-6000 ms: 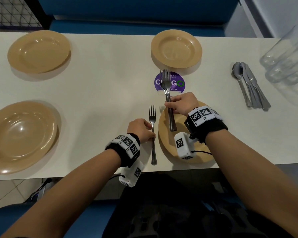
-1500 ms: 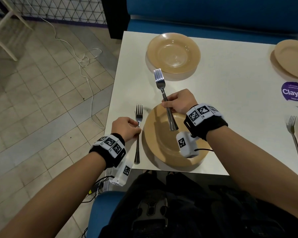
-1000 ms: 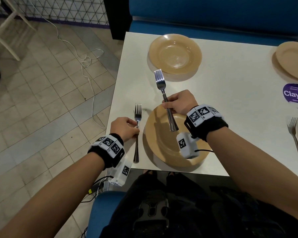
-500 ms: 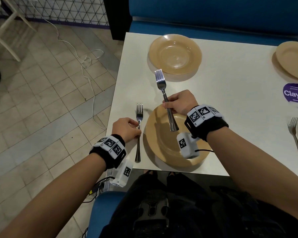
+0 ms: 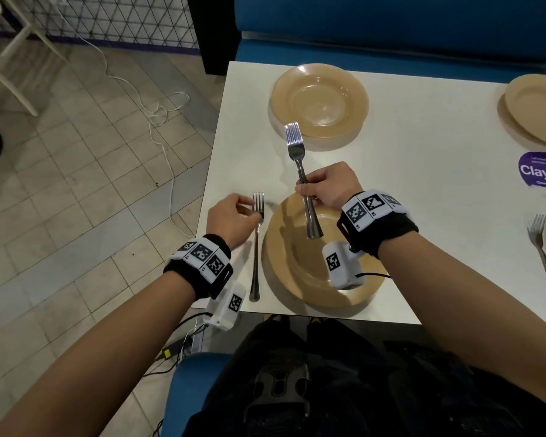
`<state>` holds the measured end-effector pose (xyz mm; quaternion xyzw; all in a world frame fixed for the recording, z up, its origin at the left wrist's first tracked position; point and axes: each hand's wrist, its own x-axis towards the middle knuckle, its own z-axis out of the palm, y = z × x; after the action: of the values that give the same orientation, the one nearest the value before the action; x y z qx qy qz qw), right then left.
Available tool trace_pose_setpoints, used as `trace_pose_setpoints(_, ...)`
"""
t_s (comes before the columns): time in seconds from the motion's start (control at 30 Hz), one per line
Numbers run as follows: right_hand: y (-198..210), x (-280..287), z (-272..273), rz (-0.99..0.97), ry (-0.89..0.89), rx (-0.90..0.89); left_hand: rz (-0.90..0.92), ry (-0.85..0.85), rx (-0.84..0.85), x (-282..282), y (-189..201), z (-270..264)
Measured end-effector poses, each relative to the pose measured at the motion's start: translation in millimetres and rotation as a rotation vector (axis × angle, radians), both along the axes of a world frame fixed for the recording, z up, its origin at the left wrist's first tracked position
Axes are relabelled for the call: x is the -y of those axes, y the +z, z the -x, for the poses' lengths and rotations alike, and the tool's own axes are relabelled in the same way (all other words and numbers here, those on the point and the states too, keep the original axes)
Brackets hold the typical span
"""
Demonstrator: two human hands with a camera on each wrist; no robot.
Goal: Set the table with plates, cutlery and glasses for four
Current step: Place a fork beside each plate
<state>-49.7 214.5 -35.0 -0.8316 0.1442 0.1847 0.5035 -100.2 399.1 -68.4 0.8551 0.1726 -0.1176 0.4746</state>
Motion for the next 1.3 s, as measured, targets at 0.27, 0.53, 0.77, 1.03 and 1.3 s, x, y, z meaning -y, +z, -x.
trace_pose_setpoints(0.27, 28.1, 26.1, -18.0, -0.23, -0.106, 0.111, 0.391, -0.249, -0.078, 76.9, 49.4, -48.5)
trace_pose_setpoints(0.53, 31.4, 161.4, -32.3, -0.359, -0.338, 0.07, 0.509, -0.316, -0.141, 221.7, 60.5, -73.2)
trace_pose_setpoints(0.77, 29.1, 322.3, -35.5, -0.352, -0.542, 0.074, 0.317, -0.332, -0.062, 382.1, 49.4, -89.0)
trace_pose_setpoints(1.03, 17.8, 444.9, -53.7, 0.549, -0.02, 0.29, -0.085, -0.565, 0.038, 476.9, 44.7, -121.4)
trace_pose_setpoints(1.3, 4.0, 528.4, -62.9, 0.639, 0.063, 0.053, -0.024, -0.525, 0.091, 531.8, 41.7, -159.8)
